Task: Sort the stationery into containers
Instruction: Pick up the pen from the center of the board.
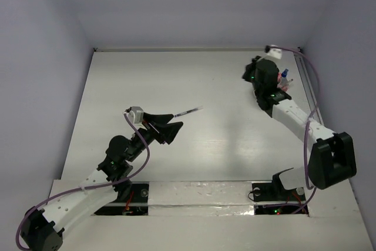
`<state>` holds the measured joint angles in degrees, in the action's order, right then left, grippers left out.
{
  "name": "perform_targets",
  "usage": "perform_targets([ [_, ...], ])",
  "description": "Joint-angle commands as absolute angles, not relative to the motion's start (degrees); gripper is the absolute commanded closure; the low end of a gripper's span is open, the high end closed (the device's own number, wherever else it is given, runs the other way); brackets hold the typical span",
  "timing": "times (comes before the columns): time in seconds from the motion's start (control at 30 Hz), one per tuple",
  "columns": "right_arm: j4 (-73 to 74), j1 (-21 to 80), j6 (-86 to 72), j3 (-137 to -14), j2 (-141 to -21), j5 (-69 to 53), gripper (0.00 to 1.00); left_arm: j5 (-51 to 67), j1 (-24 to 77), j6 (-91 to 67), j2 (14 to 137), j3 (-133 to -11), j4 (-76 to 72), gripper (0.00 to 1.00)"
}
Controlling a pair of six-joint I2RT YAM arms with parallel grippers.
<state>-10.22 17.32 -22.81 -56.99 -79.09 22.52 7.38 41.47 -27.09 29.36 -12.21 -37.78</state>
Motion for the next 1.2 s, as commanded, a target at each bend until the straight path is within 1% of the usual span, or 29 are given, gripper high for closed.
perform_targets([
  [0.0, -4.2, 26.2, -23.8, -61.1, -83.9, 11.0, 1.00, 4.1, 41.4, -26.5, 27.3, -11.4, -38.6, 0.39],
  [0.07, -3.3, 29.1, -25.4, -62.1, -88.1, 6.8, 0.99, 3.0, 41.4, -26.4, 26.2, -11.3, -37.6, 0.39],
  [0.13, -2.7, 32.2, -26.5, -62.8, -91.7, 2.5, 0.94, 1.4, 41.4, -26.3, 25.1, -11.1, -37.1, 0.38],
  [0.17, -2.6, 33.3, -27.7, -63.1, -92.9, 1.5, 0.81, 1.1, 41.4, -26.3, 25.0, -11.1, -36.7, 0.38],
  [0.2, -2.3, 34.4, -27.9, -63.5, -94.1, 0.5, 0.71, 0.8, 41.4, -26.3, 24.8, -11.0, -36.7, 0.38],
  [0.23, -1.1, 36.5, -28.1, -64.6, -96.6, -1.4, 0.64, 0.5, 41.4, -26.4, 24.8, -11.0, -36.7, 0.38],
  [0.27, -0.4, 37.6, -28.3, -65.3, -97.7, -1.7, 0.53, 0.5, 41.4, -26.4, 24.8, -11.0, -36.7, 0.38],
  [0.37, 1.1, 39.8, -30.0, -66.3, -101.2, -2.3, 0.38, 1.1, 41.4, -26.3, 25.4, -11.2, -36.7, 0.38],
  [0.43, 0.6, 40.5, -31.1, -65.8, -102.4, -3.5, 0.36, 1.1, 41.4, -26.3, 25.4, -11.2, -36.8, 0.38],
  [0.47, -1.1, 41.0, -32.2, -65.5, -102.9, -3.4, 0.32, 1.1, 41.4, -26.3, 25.4, -11.2, -36.8, 0.38],
  [0.53, -1.1, 41.0, -32.9, -65.7, -104.6, -3.3, 0.31, 1.1, 41.4, -26.4, 25.2, -11.1, -36.9, 0.38],
  [0.77, 1.8, 41.0, -33.2, -68.7, -109.8, 2.2, 0.31, 2.1, 41.4, -26.4, 24.9, -11.0, -37.4, 0.37],
  [1.07, 7.9, 41.0, -30.4, -78.7, -117.9, 8.7, 0.30, 2.4, 41.4, -26.5, 24.6, -10.9, -37.4, 0.37],
  [1.17, 11.4, 41.0, -29.0, -82.1, -120.2, 11.5, 0.32, 2.5, 41.4, -26.5, 24.7, -10.9, -37.4, 0.36],
])
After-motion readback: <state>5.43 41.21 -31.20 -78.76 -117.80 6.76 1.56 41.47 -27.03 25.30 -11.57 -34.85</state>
